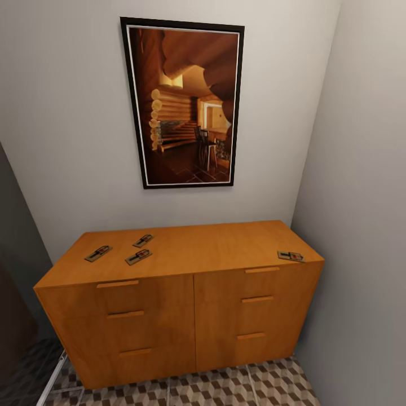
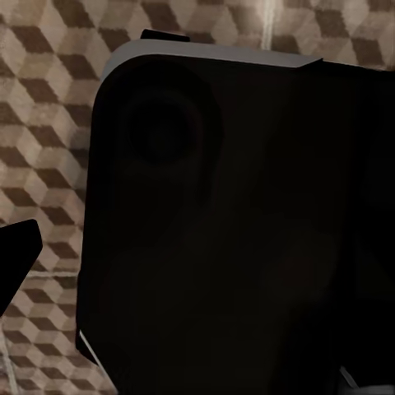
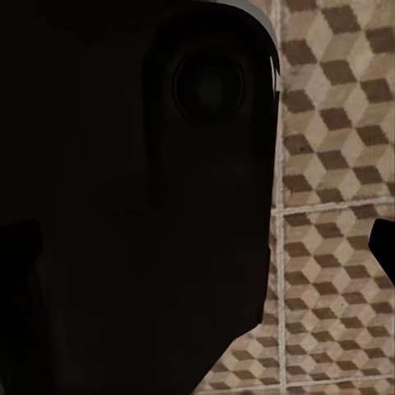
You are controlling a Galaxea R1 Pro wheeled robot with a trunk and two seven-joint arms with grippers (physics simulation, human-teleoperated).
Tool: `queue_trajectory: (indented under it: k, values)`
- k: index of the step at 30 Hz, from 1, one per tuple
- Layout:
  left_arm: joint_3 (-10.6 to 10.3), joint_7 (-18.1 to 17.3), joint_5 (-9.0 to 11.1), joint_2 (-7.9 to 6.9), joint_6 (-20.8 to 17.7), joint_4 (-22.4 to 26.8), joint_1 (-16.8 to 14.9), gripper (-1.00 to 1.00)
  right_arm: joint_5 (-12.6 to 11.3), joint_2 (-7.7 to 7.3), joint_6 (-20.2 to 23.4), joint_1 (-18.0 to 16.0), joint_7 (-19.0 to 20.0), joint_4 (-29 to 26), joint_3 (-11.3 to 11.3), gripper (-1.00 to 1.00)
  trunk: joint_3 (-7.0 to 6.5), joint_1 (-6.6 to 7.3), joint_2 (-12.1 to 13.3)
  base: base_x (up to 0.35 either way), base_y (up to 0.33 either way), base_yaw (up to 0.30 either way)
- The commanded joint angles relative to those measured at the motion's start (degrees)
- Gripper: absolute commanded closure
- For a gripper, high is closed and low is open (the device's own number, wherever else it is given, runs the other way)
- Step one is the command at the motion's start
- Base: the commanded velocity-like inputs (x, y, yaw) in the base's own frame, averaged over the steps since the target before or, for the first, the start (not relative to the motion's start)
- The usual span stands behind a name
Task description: Take the four mousetraps from the cabinet in the bathroom and place them on the bathroom floor. Make sure all four end up on the same floor surface, and ensure that at least two of them are either under or directly next to the same bathroom sink.
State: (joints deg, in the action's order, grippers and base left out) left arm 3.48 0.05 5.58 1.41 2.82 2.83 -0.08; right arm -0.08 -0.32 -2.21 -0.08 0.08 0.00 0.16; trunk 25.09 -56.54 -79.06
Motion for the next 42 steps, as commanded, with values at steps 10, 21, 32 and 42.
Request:
queue_trajectory:
  k: [10, 21, 32, 42]
  values:
    - [0.3, 0.03, 0.4, 0.0, 0.65, -0.02, -0.01, -1.0, -0.01, -0.03, -0.16, -0.01, 0.01, 0.0, 0.01, -1.0, -1.75, 2.2, 4.0, 0.0, 0.0, 0.0]
    - [0.28, 0.03, 0.4, 0.0, 0.69, -0.02, -0.01, -1.0, -0.01, -0.04, -0.16, -0.01, 0.01, 0.0, 0.01, -1.0, -3.73, 4.62, 8.41, 0.0, 0.0, 0.0]
    - [0.25, 0.03, 0.4, 0.02, 0.69, -0.03, -0.01, -1.0, -0.01, 0.03, -0.16, -0.01, 0.01, 0.0, 0.01, -1.0, -5.7, 7.04, 12.82, 0.0, 0.0, 0.0]
    - [0.23, 0.03, 0.4, 0.0, 0.69, -0.04, -0.01, -1.0, -0.01, -0.11, -0.16, -0.01, 0.01, 0.0, 0.01, -1.0, -7.5, 9.23, 16.83, 0.0, 0.0, 0.0]
